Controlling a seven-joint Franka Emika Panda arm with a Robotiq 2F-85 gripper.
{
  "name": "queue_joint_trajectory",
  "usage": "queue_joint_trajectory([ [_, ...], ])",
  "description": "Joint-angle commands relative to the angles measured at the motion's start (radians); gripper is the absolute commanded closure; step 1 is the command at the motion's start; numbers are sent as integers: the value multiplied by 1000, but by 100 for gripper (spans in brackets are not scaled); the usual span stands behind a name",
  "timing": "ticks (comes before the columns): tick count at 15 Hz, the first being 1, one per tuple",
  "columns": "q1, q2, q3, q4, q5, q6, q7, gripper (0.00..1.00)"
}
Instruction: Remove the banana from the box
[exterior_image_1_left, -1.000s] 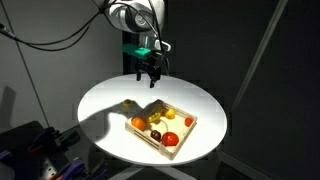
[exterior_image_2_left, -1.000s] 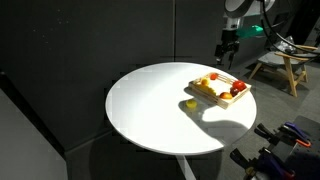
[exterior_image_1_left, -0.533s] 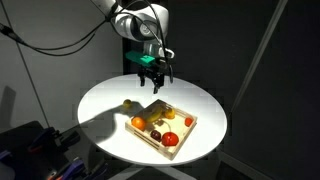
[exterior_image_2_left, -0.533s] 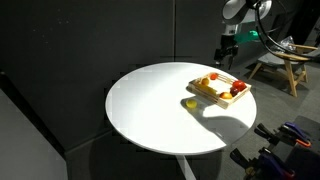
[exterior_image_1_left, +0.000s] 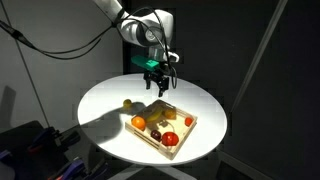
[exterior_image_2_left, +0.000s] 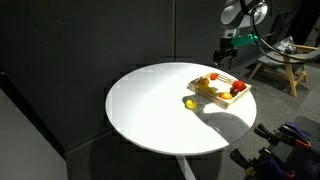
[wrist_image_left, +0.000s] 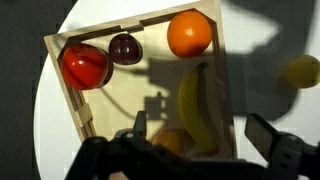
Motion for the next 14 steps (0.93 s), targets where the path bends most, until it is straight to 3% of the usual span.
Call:
queue_joint_trajectory([
  [1,-5,4,4,5,-2,-1,6,0],
  [14,-6,11,3,16,-2,-1,12,0],
])
